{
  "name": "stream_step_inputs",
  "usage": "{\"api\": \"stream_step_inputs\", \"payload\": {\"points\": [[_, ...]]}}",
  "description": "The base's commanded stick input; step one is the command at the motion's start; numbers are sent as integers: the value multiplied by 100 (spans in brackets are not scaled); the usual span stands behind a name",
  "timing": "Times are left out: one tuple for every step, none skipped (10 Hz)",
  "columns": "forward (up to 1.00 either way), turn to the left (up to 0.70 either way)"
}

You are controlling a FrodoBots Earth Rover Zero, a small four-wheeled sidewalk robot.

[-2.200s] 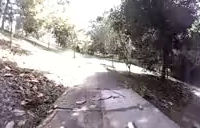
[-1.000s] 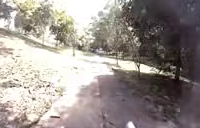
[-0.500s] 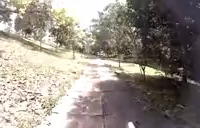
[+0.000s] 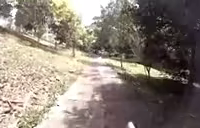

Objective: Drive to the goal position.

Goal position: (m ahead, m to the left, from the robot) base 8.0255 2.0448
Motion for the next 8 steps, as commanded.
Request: {"api": "stream_step_inputs", "payload": {"points": [[100,0],[100,0],[100,0],[100,0],[100,0],[100,0],[100,0],[100,0]]}}
